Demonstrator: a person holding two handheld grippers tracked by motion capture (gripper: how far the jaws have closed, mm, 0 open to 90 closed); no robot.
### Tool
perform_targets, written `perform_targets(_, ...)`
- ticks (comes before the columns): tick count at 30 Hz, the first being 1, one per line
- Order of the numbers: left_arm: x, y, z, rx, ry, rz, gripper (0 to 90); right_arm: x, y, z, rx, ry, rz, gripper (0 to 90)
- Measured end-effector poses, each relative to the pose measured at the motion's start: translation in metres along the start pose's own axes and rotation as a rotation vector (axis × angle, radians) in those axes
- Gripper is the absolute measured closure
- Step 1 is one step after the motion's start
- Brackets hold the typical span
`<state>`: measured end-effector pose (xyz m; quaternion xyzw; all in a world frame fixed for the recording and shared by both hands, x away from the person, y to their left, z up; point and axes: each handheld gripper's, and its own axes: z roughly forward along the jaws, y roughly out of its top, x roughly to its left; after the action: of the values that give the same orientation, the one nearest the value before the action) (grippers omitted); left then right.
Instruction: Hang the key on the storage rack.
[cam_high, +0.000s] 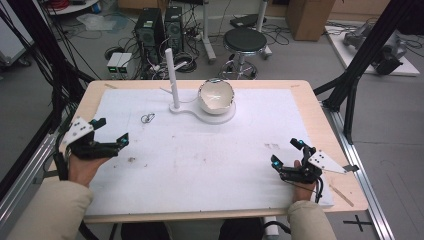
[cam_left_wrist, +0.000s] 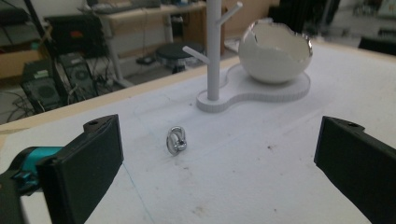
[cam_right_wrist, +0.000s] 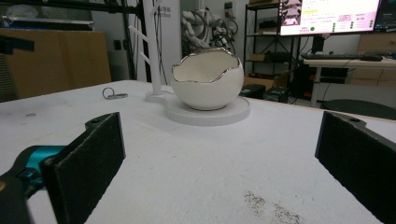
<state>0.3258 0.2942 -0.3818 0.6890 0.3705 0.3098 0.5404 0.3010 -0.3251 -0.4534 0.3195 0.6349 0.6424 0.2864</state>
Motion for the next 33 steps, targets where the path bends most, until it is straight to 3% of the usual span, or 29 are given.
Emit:
perform_targets(3,0.011,0.019,0.019,0.092,-0.04,0.027,1.7,0.0,0.0,0.0,0.001,0.001,0.001,0.5)
perform_targets(8,0.028,0.046,0.051,0.229,-0.091,0.026,1.7,0.0,0.0,0.0,0.001,0.0,0.004,0.5)
perform_targets(9,0.033,0.054,0.063,0.306,-0.094,0.035,1.7,0.0,0.0,0.0,0.002,0.001,0.002,0.5)
perform_targets(10,0.033,0.054,0.063,0.306,-0.094,0.035,1.7,0.0,0.0,0.0,0.002,0.0,0.0,0.5)
perform_targets(12,0.038,0.059,0.075,0.354,-0.087,0.076,1.7,0.0,0.0,0.0,0.001,0.0,0.001,0.5)
perform_targets(16,0.049,0.067,0.096,0.426,-0.085,0.079,1.7,0.0,0.0,0.0,-0.001,-0.001,-0.006,0.5)
perform_targets(24,0.064,0.06,0.128,0.509,-0.134,0.061,2.1,0.0,0.0,0.0,0.0,0.001,0.005,0.5)
perform_targets(33,0.071,0.037,0.153,0.617,-0.164,0.028,2.1,-0.001,0.0,0.0,-0.002,0.002,0.0,0.5)
